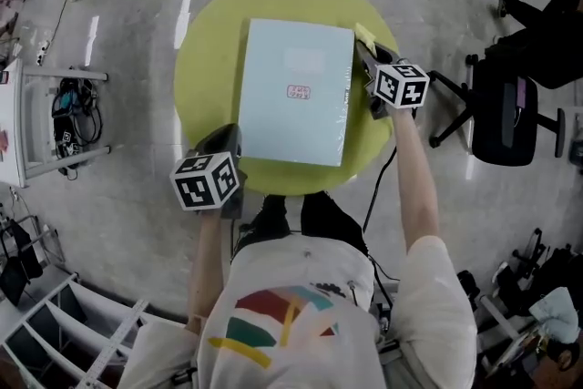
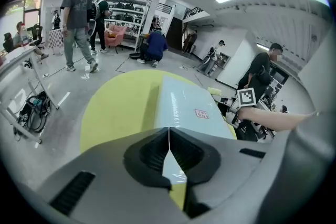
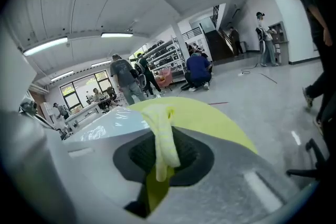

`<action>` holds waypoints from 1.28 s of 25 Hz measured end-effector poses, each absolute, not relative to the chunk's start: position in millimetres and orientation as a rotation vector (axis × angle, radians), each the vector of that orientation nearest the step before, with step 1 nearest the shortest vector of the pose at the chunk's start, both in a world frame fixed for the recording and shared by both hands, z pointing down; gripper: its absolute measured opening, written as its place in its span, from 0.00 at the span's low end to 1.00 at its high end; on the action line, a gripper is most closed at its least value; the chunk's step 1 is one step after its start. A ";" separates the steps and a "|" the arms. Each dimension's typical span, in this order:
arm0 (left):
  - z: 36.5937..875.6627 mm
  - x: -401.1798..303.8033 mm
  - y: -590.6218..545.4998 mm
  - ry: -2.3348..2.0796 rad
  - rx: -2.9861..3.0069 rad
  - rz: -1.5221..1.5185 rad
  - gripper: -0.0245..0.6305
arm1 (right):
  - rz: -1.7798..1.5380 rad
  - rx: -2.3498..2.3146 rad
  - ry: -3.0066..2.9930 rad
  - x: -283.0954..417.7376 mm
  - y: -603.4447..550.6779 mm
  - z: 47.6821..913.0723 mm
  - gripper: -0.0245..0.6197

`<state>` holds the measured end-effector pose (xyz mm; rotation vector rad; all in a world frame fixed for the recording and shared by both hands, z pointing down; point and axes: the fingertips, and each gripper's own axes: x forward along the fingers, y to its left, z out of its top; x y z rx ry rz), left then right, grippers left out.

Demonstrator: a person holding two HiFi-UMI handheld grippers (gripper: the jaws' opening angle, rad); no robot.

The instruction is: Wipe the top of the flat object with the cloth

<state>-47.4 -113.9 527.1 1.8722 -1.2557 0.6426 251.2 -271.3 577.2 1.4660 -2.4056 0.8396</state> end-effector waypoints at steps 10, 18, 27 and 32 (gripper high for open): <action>528.7 -42.0 -107.3 -1.239 1.880 0.649 0.06 | 0.910 1.416 -2.441 243.4 -254.0 579.6 0.08; 522.3 -41.8 -103.5 -1.223 1.922 0.637 0.06 | 0.939 1.285 -2.459 224.4 -182.8 584.3 0.08; 512.1 -40.1 -93.9 -1.189 1.989 0.623 0.06 | 1.027 1.227 -2.475 198.2 -81.9 586.4 0.08; 502.0 -41.5 -94.3 -1.177 2.031 0.618 0.06 | 1.088 1.223 -2.466 186.3 -27.1 587.7 0.08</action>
